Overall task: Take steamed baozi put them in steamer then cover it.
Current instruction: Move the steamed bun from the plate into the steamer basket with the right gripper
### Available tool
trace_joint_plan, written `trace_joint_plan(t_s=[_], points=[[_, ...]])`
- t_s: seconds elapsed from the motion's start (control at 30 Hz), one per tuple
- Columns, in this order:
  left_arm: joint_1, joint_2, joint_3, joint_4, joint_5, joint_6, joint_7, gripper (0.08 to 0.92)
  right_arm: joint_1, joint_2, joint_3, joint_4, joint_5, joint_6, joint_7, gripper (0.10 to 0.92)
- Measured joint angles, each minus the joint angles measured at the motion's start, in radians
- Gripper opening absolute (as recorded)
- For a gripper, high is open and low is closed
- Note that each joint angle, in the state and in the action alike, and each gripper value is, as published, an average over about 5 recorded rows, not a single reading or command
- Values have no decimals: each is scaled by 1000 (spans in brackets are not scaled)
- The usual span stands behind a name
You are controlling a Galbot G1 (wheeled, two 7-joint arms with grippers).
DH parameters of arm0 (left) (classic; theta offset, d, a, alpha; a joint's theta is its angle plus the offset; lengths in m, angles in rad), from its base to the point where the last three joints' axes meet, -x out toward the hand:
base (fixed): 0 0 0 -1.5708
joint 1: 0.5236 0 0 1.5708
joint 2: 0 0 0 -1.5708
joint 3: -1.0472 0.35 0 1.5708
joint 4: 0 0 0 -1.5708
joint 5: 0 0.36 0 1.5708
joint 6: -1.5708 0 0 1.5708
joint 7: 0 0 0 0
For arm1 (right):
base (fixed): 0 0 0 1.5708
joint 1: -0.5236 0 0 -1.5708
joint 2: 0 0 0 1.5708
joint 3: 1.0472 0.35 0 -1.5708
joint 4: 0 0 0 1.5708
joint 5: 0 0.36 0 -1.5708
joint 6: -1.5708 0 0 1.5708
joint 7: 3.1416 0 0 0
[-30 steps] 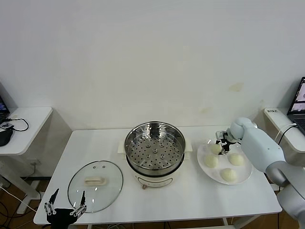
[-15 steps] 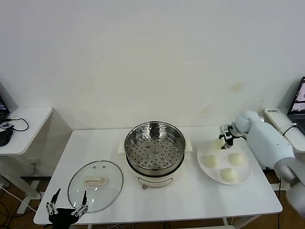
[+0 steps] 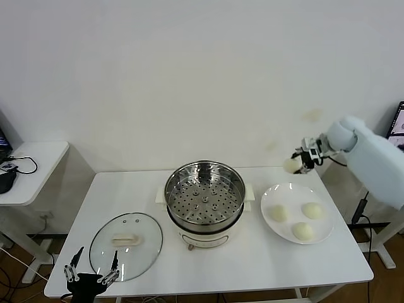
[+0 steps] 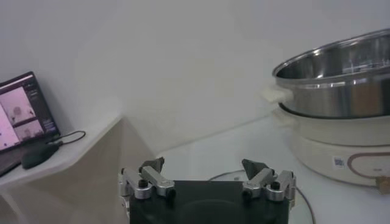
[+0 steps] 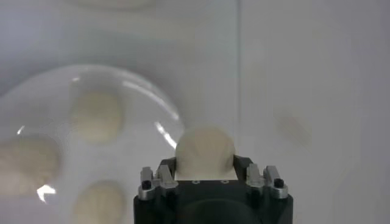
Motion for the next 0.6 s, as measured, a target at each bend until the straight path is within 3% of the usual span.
trace_joint_plan(t_s=[0.33, 0.6], points=[[-5, 8, -7, -10, -10, 0, 2, 823, 215, 22, -179, 182, 198, -50, 33, 602], [-11, 17, -32, -16, -27, 4, 5, 823, 291, 103, -305, 241, 281, -25, 68, 602]])
